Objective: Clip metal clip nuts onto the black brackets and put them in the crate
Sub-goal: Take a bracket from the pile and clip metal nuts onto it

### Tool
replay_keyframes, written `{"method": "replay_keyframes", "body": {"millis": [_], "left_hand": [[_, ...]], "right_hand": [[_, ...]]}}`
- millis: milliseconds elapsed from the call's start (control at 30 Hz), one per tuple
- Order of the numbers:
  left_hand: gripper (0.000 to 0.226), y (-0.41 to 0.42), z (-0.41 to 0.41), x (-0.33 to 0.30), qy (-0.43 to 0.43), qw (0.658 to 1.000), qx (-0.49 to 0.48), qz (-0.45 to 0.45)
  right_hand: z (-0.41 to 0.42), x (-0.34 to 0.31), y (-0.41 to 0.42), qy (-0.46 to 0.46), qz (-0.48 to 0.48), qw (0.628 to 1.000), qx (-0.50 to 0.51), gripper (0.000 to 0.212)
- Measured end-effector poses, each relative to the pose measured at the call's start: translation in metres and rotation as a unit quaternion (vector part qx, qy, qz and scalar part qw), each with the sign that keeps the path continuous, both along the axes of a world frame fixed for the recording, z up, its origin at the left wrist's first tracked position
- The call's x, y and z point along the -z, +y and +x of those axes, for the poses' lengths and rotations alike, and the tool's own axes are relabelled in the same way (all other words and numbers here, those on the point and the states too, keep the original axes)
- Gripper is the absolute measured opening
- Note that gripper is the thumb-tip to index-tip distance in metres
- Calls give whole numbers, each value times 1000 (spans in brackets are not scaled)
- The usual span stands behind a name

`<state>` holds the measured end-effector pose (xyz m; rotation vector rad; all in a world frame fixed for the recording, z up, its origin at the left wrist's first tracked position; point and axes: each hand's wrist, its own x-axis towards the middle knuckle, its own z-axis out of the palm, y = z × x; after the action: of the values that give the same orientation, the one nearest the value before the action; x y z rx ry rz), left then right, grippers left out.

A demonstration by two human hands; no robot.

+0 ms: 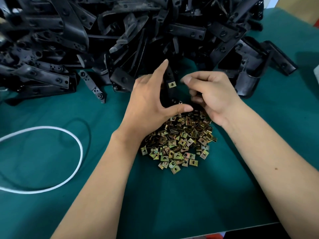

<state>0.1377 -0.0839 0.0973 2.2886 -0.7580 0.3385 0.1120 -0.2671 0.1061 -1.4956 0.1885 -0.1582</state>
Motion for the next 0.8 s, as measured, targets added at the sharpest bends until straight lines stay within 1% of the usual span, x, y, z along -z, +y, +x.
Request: {"method": "replay_keyframes", "body": {"millis": [67, 100, 200, 300, 433, 633, 800], "left_hand": [[122, 4, 2, -2, 33, 999, 16, -5], [123, 5, 2, -2, 41, 999, 24, -10], [124, 4, 0, -1, 39, 999, 29, -11], [125, 3, 0, 0, 32, 999, 26, -5], [126, 6, 1, 0, 27, 999, 36, -11], [118, 4, -1, 1, 13, 999, 20, -27], [119, 1, -4, 0, -22, 1000, -1, -19]], "right_hand": [[0, -1, -2, -6, 12, 1000, -14, 17], [-1, -1, -2, -6, -7, 1000, -23, 16], [-3, -1, 6, -15, -69, 996, -48, 15], [-2, 0, 9, -40, -82, 995, -36, 16], [-1, 2, 6, -47, -68, 997, -10, 17], [-1, 5, 11, -43, -39, 998, 7, 16], [-3, 8, 18, -41, -21, 998, 42, 21]]}}
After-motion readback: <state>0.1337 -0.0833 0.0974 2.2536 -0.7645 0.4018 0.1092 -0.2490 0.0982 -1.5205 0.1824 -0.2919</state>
